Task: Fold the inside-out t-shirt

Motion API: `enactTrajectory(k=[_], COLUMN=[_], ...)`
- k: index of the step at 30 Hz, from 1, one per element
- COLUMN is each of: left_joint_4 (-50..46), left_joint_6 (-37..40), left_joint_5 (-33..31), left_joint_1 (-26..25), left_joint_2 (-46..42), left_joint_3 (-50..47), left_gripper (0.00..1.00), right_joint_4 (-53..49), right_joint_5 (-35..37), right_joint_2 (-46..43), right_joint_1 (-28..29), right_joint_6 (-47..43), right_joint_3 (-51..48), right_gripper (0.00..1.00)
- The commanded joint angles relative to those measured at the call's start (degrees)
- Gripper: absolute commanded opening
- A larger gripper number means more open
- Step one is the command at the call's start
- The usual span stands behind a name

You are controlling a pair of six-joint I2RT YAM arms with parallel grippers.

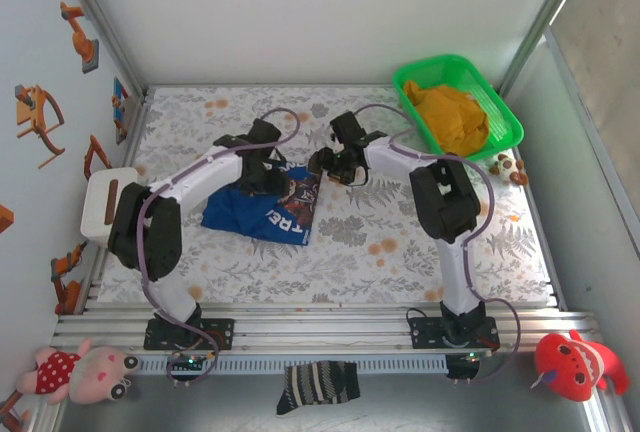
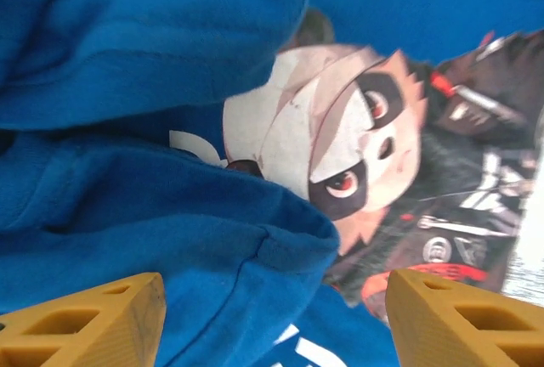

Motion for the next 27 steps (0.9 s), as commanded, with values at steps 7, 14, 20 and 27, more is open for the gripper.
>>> enactTrajectory(k=[7,14,20,27], left_joint_4=[-1.0,0.6,6.5,9.6], left_joint_6=[1.6,-2.9,-12.9,-13.9], left_joint_5=[-11.8,-12.1,-3.7,0.1], left_joint_1=[-2.6,3.6,14.7,21.1], left_joint_2=[2.9,-5.5,-17.6,-26.3], left_joint_3=[0.3,-4.4,-18.9,-24.2], left_gripper=[0.16,0.02,0.04,0.66], right_joint_4=[3.9,6.4,8.0,9.1], right_joint_5=[-3.1,-1.2,0.6,0.9], right_joint_2=[4.6,2.7,-0.6,-3.4], right_joint_1=[0.2,-1.2,-2.5,-2.7], right_joint_6=[4.4,6.5,6.7,6.5], right_joint_3=[4.6,0.9,-4.3,-7.8], right_gripper=[0.43,0.0,0.0,0.0])
